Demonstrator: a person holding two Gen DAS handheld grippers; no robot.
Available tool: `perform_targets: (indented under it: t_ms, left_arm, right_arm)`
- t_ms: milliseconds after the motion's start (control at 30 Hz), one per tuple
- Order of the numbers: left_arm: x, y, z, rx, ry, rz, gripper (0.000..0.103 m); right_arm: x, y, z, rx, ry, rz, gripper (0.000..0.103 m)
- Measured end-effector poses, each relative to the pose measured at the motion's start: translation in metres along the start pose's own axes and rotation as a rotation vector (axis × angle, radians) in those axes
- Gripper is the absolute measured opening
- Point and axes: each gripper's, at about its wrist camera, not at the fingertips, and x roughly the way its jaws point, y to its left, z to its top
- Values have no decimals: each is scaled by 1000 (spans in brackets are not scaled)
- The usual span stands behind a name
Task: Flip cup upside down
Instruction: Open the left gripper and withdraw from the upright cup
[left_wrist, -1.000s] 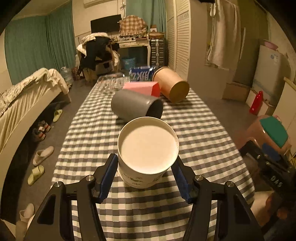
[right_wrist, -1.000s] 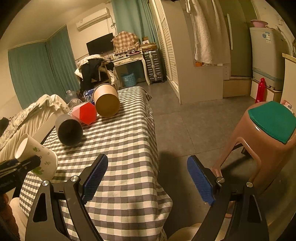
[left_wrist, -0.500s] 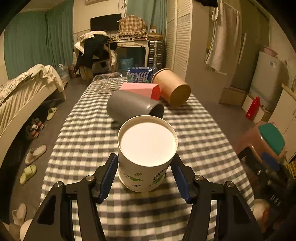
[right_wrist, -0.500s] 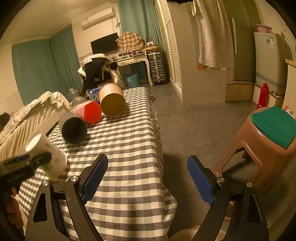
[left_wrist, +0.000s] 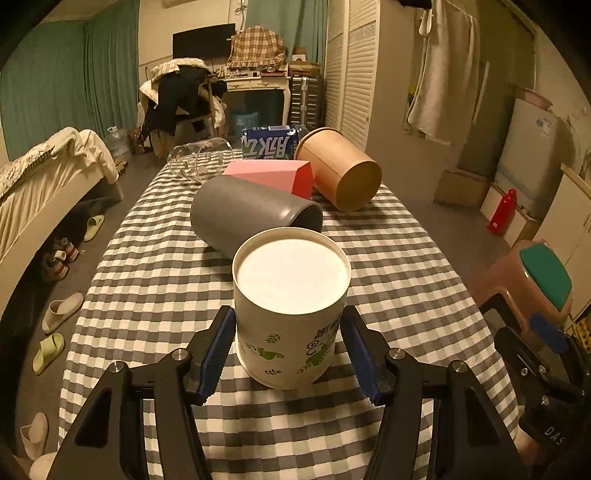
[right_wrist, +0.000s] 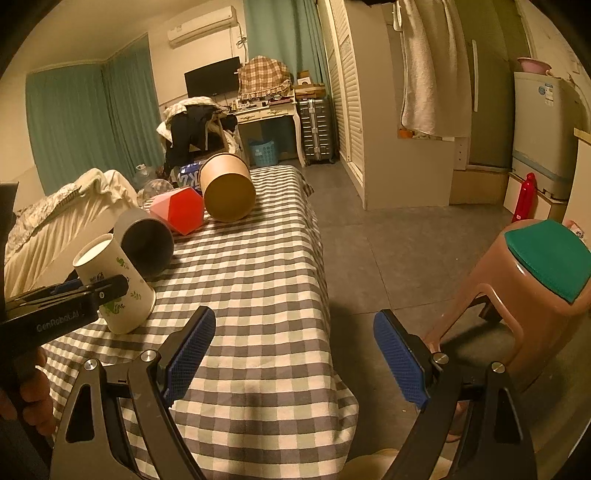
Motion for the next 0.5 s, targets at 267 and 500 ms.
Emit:
perform_targets:
  t_ms: [267,500]
  left_arm:
    - [-5,-1,-3,22,-25,23,85]
    - [-24,5,-6,23,-54,44,91]
  right_arm:
    - [-1,5,-1,-23,-4,11,88]
    - [-6,11,-1,-40,-29,25,88]
